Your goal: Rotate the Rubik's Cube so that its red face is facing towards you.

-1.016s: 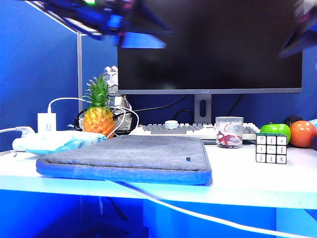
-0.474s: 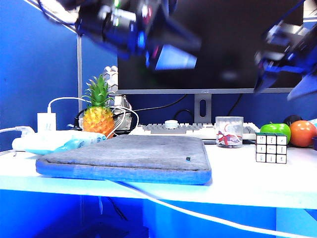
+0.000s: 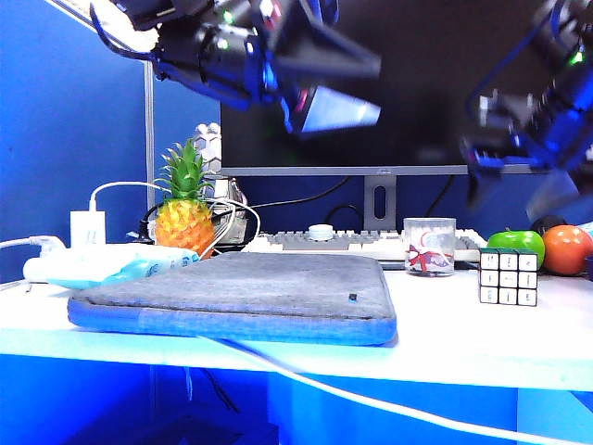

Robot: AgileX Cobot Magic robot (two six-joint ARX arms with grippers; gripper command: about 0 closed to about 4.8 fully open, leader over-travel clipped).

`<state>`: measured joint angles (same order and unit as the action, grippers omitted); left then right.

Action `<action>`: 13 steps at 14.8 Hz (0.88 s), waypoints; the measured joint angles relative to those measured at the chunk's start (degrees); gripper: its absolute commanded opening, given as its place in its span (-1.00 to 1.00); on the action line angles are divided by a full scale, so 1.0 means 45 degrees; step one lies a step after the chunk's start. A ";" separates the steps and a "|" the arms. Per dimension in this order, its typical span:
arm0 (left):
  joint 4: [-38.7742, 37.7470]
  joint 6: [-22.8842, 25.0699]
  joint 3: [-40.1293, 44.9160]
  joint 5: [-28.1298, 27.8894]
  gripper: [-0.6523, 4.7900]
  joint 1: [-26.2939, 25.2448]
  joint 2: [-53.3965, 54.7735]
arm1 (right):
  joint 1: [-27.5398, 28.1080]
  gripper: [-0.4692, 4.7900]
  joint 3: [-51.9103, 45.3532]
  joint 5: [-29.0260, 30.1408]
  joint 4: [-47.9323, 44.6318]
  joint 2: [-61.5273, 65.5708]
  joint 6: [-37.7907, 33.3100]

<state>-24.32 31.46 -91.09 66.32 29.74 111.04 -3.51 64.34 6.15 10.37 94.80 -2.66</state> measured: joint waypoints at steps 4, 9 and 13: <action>-0.0423 0.3138 -0.0092 -0.4964 0.46 -0.0131 0.0539 | 0.0000 1.00 -0.0019 -0.0010 0.0835 0.0141 0.0000; -0.0044 0.2584 -0.1044 -0.2050 0.09 -0.1821 0.2555 | 0.0000 1.00 -0.0019 0.0272 0.1103 0.0121 -0.0015; 0.2769 0.1268 -0.1967 0.1282 -0.58 -0.1991 0.2555 | 0.0000 1.00 -0.0019 0.0151 0.1297 0.0117 -0.0010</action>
<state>-11.86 37.17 -99.94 72.10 20.78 122.54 -3.51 64.25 6.83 16.21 95.33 -2.70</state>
